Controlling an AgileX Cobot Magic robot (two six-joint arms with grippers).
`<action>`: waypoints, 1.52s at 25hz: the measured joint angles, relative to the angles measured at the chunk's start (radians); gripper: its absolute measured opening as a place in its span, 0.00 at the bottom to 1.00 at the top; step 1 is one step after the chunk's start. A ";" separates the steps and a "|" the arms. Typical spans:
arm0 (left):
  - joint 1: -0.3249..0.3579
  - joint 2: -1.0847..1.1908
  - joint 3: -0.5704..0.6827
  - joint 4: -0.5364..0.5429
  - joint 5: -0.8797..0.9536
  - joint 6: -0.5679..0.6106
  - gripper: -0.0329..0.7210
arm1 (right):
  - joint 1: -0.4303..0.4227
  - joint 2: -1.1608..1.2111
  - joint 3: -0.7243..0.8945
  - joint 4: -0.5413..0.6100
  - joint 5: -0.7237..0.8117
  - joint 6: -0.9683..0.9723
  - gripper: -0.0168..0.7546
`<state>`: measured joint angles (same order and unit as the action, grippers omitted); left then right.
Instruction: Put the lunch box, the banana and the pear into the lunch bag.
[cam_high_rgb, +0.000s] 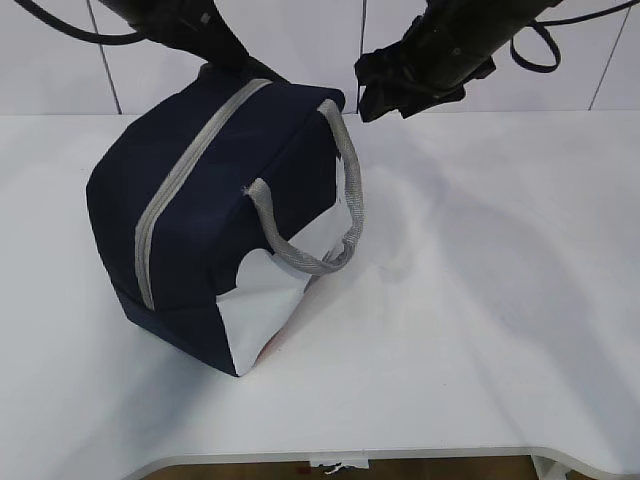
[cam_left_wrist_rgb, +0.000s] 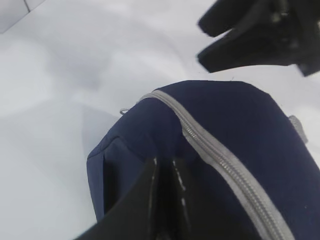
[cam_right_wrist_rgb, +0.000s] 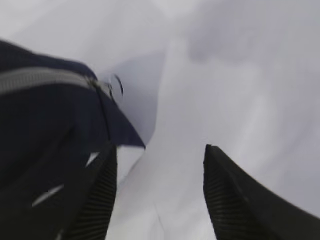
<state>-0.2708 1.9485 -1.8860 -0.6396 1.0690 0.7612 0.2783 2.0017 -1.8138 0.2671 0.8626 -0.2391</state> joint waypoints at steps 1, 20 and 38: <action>0.000 0.000 0.000 0.002 -0.002 -0.012 0.08 | 0.000 -0.004 -0.011 -0.007 0.040 0.002 0.57; 0.006 -0.082 -0.001 0.171 0.131 -0.155 0.57 | 0.000 -0.010 -0.150 -0.111 0.377 0.072 0.57; 0.018 -0.360 0.141 0.508 0.180 -0.493 0.51 | 0.000 -0.452 0.238 -0.259 0.383 0.152 0.57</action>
<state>-0.2530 1.5883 -1.7448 -0.1317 1.2487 0.2678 0.2783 1.5496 -1.5756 0.0083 1.2457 -0.0872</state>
